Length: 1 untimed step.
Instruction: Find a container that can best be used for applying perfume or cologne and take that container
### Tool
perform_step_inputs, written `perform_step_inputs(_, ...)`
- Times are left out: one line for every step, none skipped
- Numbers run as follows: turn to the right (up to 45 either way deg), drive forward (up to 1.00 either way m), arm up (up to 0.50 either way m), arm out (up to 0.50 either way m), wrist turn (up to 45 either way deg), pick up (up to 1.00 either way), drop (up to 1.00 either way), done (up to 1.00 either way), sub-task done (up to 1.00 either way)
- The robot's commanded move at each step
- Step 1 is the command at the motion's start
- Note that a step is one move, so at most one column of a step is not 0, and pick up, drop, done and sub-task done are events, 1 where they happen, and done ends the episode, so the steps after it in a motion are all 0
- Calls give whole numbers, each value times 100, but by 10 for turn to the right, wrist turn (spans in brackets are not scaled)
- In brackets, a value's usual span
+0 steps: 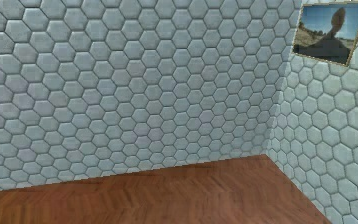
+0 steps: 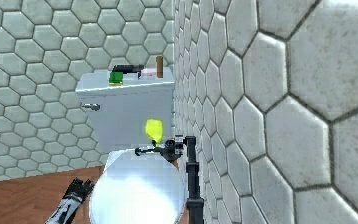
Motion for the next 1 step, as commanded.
perform_step_inputs(0,0,0,0,0,0,0,100,0)
